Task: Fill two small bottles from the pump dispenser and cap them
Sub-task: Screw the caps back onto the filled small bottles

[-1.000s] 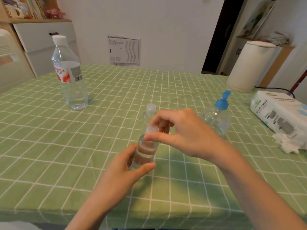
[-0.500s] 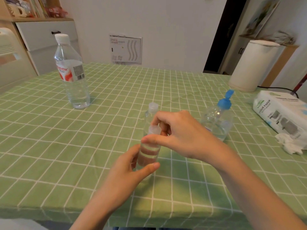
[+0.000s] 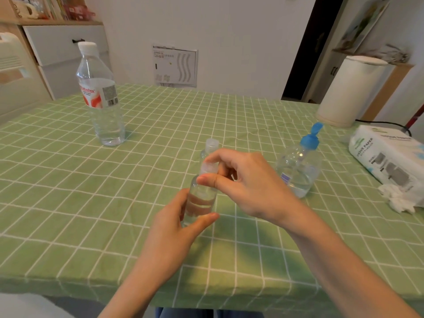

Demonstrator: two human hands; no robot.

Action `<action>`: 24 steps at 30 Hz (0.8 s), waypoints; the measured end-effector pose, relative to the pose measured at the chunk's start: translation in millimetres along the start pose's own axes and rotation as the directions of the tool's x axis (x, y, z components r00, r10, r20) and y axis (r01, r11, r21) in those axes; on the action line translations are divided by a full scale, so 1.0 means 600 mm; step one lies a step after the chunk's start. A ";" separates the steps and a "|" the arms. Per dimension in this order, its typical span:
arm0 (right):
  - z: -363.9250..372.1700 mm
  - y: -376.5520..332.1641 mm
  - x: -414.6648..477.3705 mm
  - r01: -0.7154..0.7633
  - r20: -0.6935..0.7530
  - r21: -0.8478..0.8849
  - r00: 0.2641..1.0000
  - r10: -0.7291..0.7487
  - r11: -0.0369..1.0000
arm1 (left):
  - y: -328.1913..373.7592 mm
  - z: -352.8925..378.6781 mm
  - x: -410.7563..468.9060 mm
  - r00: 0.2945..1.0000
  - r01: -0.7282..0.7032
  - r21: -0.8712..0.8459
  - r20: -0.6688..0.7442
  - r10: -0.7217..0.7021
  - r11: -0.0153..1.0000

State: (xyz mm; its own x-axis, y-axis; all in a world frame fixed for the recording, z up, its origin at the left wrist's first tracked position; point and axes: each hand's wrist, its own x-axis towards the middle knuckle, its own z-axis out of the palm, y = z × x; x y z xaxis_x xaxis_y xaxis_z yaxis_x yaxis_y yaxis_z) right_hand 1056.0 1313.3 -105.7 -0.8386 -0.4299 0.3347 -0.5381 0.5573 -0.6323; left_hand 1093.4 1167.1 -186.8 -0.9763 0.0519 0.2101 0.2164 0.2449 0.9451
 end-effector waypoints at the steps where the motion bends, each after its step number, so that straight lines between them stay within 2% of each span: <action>1: 0.001 0.001 0.001 -0.002 0.008 0.027 1.000 0.002 1.000 | 0.000 0.000 0.001 1.000 0.001 0.005 -0.007 -0.001 1.000; 4: 0.001 0.016 0.008 -0.057 0.020 0.153 0.998 0.054 0.987 | -0.002 -0.002 0.006 0.999 0.045 -0.050 0.013 -0.044 0.998; 6: 0.005 0.035 0.012 -0.099 -0.056 0.192 0.992 0.112 0.976 | -0.006 -0.005 0.007 0.997 0.080 -0.116 0.023 -0.078 0.990; 9: 0.021 0.076 0.021 -0.175 -0.195 0.076 0.963 0.187 0.982 | -0.013 -0.015 0.013 0.994 0.109 -0.174 0.021 -0.107 0.979; 12: 0.041 0.105 0.034 -0.265 -0.134 0.044 0.954 0.269 0.963 | -0.020 -0.023 0.023 0.992 0.123 -0.222 0.003 -0.125 0.967; 15: 0.057 0.115 0.048 -0.325 -0.042 0.178 0.941 0.337 0.929 | -0.024 -0.026 0.032 0.991 0.132 -0.260 0.002 -0.136 0.957; 20: 0.076 0.117 0.057 -0.269 -0.014 0.318 0.957 0.289 0.909 | -0.030 -0.030 0.039 0.992 0.121 -0.282 0.002 -0.126 0.952; 24: 0.079 0.119 0.057 -0.246 -0.033 0.352 0.961 0.274 0.903 | -0.032 -0.036 0.049 0.993 0.110 -0.313 0.008 -0.114 0.943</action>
State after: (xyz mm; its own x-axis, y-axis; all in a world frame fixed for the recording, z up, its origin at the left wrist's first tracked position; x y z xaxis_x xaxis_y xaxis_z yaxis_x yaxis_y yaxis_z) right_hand 993.0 1304.8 -172.9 -0.9563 -0.2372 0.1711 -0.2500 0.3592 -0.8992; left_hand 1060.5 1143.0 -193.3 -0.9946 0.0315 0.0994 0.0971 -0.0661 0.9931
